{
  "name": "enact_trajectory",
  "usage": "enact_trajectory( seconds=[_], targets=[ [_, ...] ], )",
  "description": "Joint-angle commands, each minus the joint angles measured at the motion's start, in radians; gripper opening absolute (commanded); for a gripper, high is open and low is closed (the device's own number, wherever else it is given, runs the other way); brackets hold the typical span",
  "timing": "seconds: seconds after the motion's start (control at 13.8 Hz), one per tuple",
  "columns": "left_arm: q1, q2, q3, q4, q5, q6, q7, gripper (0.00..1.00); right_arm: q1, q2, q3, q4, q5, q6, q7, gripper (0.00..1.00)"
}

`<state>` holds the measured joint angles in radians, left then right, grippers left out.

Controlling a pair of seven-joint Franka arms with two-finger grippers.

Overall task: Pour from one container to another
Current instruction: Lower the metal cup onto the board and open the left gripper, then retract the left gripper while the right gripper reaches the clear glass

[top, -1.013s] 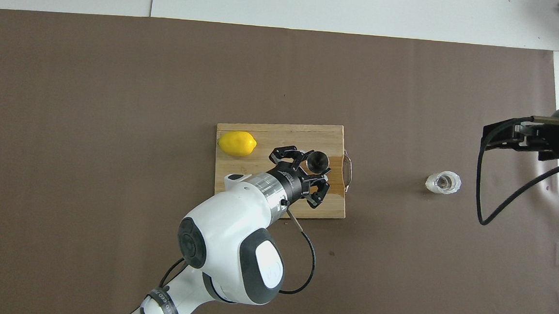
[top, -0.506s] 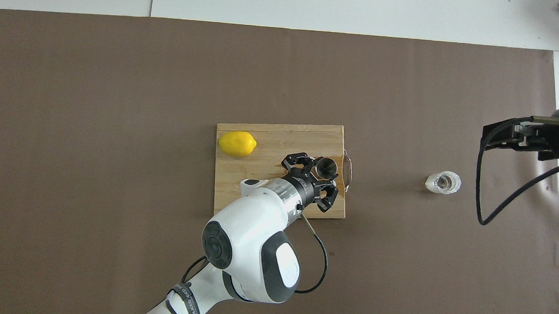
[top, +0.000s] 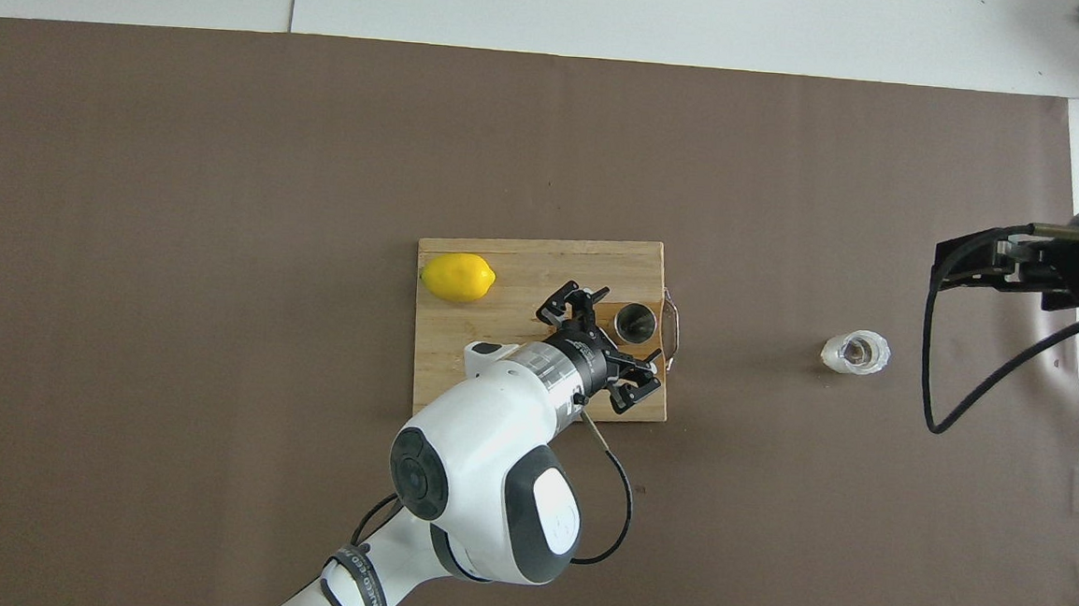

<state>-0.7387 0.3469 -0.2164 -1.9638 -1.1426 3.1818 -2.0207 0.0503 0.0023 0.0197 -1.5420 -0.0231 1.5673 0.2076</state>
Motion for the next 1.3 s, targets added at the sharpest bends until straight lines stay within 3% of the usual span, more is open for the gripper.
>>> enact_trajectory(
  seconds=[0.0, 0.22, 0.43, 0.8, 1.01, 1.23],
  targets=[
    [-0.007, -0.048, 0.017, -0.001, 0.000, -0.002, 0.017, 1.00, -0.015, -0.007, 0.002, -0.013, 0.008, -0.007, -0.040, 1.00],
    [0.051, -0.114, 0.029, 0.002, 0.009, -0.103, 0.020, 1.00, -0.014, -0.010, 0.000, -0.015, 0.008, -0.026, -0.068, 1.00],
    [0.180, -0.132, 0.029, 0.045, 0.119, -0.279, 0.023, 1.00, -0.014, -0.024, 0.002, -0.049, 0.008, -0.009, -0.123, 1.00],
    [0.347, -0.121, 0.029, 0.166, 0.563, -0.607, 0.040, 1.00, -0.018, -0.089, -0.004, -0.177, 0.008, 0.005, -0.498, 1.00],
    [0.396, -0.114, 0.029, 0.213, 0.803, -0.672, 0.115, 1.00, -0.026, -0.175, -0.007, -0.373, 0.006, 0.164, -0.799, 1.00],
    [0.461, -0.114, 0.029, 0.214, 0.851, -0.674, 0.352, 1.00, -0.061, -0.182, -0.007, -0.438, 0.006, 0.219, -1.128, 1.00]
  ],
)
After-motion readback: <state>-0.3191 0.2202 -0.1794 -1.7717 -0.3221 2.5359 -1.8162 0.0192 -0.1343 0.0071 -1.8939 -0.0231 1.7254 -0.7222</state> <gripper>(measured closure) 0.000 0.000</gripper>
